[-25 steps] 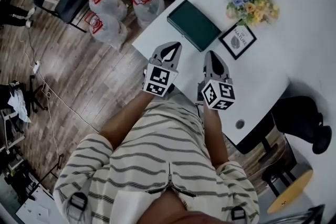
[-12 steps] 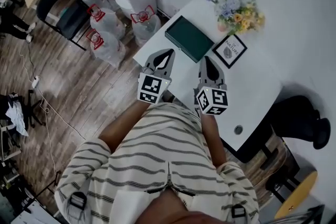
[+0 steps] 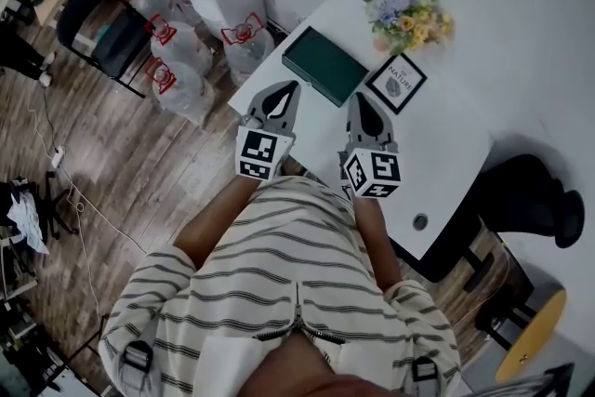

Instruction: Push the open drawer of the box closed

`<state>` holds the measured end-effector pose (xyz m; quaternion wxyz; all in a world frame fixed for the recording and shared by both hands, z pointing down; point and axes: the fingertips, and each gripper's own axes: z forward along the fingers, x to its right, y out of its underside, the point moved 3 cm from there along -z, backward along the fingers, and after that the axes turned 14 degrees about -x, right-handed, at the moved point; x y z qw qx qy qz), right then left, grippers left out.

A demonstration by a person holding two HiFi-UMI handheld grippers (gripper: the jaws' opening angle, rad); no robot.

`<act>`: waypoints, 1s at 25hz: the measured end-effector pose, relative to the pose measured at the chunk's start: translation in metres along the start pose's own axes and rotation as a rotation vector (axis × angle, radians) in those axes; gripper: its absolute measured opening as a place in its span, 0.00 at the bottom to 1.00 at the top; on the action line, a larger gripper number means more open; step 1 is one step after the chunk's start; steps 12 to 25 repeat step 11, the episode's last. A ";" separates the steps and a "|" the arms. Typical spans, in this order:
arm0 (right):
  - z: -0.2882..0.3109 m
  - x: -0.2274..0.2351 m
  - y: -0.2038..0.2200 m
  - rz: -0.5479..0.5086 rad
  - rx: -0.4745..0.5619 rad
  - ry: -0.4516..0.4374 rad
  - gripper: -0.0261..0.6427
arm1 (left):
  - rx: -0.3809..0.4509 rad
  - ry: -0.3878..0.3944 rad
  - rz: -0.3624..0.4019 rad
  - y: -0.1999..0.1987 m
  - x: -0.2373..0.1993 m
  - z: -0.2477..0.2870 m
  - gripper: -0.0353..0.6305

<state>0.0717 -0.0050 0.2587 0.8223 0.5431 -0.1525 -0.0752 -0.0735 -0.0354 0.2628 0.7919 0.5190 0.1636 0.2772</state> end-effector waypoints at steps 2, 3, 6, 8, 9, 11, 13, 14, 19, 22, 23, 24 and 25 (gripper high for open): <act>-0.002 -0.001 0.001 -0.001 -0.002 0.001 0.05 | 0.001 0.001 -0.003 0.001 0.000 -0.001 0.06; -0.002 -0.001 0.001 -0.002 -0.003 0.002 0.05 | 0.002 0.000 -0.004 0.001 0.001 -0.001 0.06; -0.001 0.002 0.002 0.000 -0.003 0.002 0.05 | 0.001 0.001 -0.005 0.002 0.002 0.001 0.06; -0.002 0.004 0.001 0.001 -0.001 0.003 0.05 | 0.002 0.001 -0.004 0.001 0.003 0.002 0.06; -0.002 0.005 0.000 0.002 0.000 0.004 0.05 | 0.003 0.002 -0.004 0.001 0.003 0.002 0.06; -0.002 0.006 0.000 0.001 0.001 0.006 0.05 | 0.006 0.003 -0.006 0.000 0.004 0.004 0.06; -0.002 0.006 0.000 0.001 0.001 0.006 0.05 | 0.006 0.003 -0.006 0.000 0.004 0.004 0.06; -0.002 0.006 0.000 0.001 0.001 0.006 0.05 | 0.006 0.003 -0.006 0.000 0.004 0.004 0.06; -0.002 0.006 0.000 0.001 0.001 0.006 0.05 | 0.006 0.003 -0.006 0.000 0.004 0.004 0.06; -0.002 0.006 0.000 0.001 0.001 0.006 0.05 | 0.006 0.003 -0.006 0.000 0.004 0.004 0.06; -0.002 0.006 0.000 0.001 0.001 0.006 0.05 | 0.006 0.003 -0.006 0.000 0.004 0.004 0.06; -0.002 0.006 0.000 0.001 0.001 0.006 0.05 | 0.006 0.003 -0.006 0.000 0.004 0.004 0.06; -0.002 0.006 0.000 0.001 0.001 0.006 0.05 | 0.006 0.003 -0.006 0.000 0.004 0.004 0.06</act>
